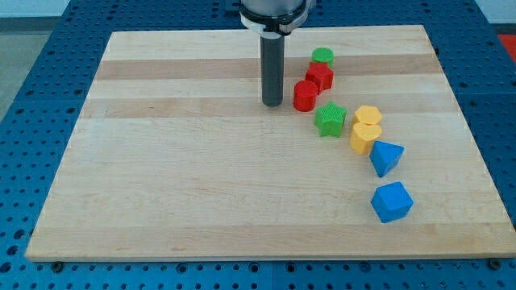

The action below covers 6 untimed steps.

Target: Make a vertical line out of red blocks and green blocks

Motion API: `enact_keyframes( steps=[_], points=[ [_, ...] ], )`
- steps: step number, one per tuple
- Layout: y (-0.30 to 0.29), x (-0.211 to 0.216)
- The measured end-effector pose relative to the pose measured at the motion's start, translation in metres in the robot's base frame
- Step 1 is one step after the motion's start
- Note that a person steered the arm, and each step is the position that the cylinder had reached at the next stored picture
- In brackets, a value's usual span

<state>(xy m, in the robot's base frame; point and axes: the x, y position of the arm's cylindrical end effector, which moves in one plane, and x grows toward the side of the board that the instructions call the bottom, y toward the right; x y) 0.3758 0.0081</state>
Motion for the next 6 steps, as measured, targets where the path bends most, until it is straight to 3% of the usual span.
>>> enact_keyframes(
  steps=[6],
  points=[
    [0.039, -0.002]
  ],
)
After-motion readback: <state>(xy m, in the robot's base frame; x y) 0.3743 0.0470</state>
